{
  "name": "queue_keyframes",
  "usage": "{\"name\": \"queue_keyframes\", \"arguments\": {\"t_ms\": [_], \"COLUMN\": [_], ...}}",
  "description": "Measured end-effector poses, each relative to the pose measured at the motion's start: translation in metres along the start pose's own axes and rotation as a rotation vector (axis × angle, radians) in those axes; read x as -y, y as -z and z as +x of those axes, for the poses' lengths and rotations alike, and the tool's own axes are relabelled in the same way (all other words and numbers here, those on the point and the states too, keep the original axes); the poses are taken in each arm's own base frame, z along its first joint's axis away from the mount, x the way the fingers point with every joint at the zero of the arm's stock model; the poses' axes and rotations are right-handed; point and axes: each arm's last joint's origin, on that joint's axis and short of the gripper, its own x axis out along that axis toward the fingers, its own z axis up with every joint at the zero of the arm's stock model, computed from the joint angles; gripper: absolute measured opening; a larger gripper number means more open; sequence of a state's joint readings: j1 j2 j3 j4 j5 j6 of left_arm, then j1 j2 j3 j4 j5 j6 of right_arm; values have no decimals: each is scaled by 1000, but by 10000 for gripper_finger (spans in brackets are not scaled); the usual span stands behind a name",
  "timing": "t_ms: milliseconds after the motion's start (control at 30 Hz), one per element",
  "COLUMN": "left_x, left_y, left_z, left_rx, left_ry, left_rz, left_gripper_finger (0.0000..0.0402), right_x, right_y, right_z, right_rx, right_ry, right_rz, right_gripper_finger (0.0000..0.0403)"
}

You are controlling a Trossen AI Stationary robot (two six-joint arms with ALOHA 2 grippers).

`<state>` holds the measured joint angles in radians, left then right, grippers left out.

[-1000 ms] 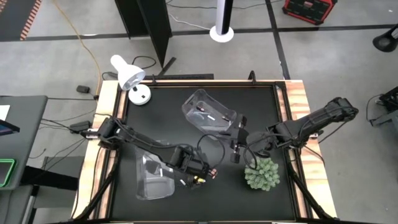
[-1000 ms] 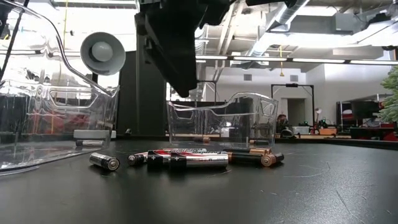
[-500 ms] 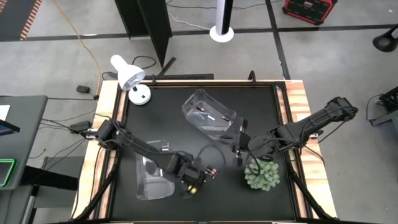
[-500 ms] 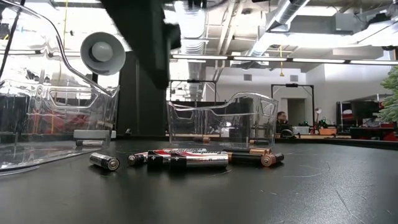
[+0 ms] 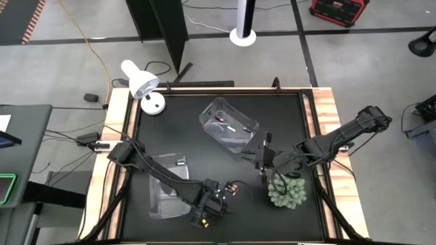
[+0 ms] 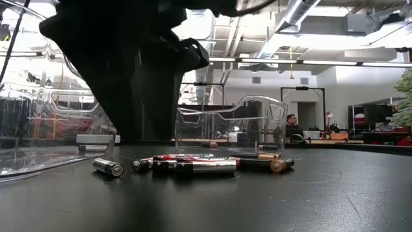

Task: Sort batteries
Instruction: Put the silver battery into the bottom transparent bin

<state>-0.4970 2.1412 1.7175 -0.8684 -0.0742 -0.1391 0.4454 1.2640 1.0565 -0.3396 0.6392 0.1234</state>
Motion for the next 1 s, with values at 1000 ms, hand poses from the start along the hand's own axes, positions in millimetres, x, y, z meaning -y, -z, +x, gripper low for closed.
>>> {"name": "queue_keyframes", "arguments": {"t_ms": [1000], "left_x": [6], "left_y": [1], "left_z": [31], "left_rx": [-356], "left_ry": [-9], "left_rz": [-26], "left_gripper_finger": [177], "right_x": [0], "right_y": [0], "right_z": [0], "right_rx": [2], "right_ry": [-1], "right_rz": [2], "right_gripper_finger": [88]}}
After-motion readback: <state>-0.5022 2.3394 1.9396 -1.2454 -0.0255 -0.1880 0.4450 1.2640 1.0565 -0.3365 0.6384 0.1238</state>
